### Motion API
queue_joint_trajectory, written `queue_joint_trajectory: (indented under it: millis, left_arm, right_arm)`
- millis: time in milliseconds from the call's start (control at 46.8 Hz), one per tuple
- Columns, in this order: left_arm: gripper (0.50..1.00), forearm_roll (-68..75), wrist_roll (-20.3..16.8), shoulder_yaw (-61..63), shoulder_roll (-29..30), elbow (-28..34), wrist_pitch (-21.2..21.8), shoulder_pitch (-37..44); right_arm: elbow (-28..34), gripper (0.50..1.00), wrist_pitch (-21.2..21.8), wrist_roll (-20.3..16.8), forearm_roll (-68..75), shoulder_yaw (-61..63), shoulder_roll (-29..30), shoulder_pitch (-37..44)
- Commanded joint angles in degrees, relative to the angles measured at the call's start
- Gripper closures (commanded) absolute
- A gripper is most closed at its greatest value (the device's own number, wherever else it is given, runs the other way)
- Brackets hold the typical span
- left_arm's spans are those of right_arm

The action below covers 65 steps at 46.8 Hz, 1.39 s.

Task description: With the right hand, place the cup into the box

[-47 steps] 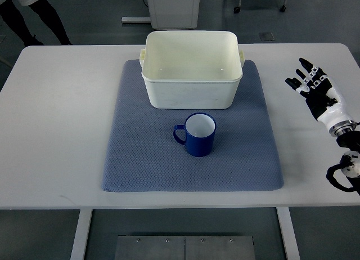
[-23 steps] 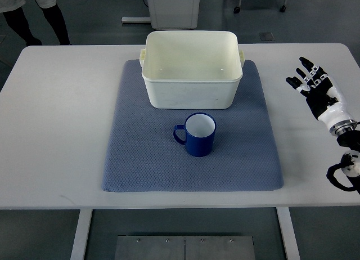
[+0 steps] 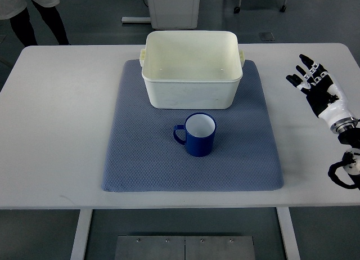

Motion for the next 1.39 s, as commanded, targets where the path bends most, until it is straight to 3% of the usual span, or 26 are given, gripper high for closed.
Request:
queue_joint_trajectory:
  millis: [0, 855, 1069, 1197, 1368]
  left_arm:
    - [0.500, -0.01, 0.01, 0.00, 0.00, 0.00, -0.06, 0.00]
    - [0.500, -0.01, 0.01, 0.00, 0.00, 0.00, -0.06, 0.00]
    - [0.500, -0.01, 0.01, 0.00, 0.00, 0.00, 0.03, 0.00]
    - [0.500, -0.01, 0.01, 0.00, 0.00, 0.00, -0.06, 0.00]
    - [0.500, -0.01, 0.01, 0.00, 0.00, -0.09, -0.06, 0.00]
  right_arm:
    - [-0.09, 0.500, -0.10, 0.13, 0.05, 0.02, 0.06, 0.00]
    - [-0.09, 0.500, 0.16, -0.05, 0.23, 0.28, -0.29, 0.70]
    - [0.53, 0.500, 5.17, 0.13, 0.23, 0.72, -1.96, 0.35]
    - [1.67, 0.500, 8.33, 2.06, 0.14, 0.98, -3.19, 0.26]
    - [6.93, 0.500, 10.45, 2.15, 0.14, 0.98, -5.47, 0.18]
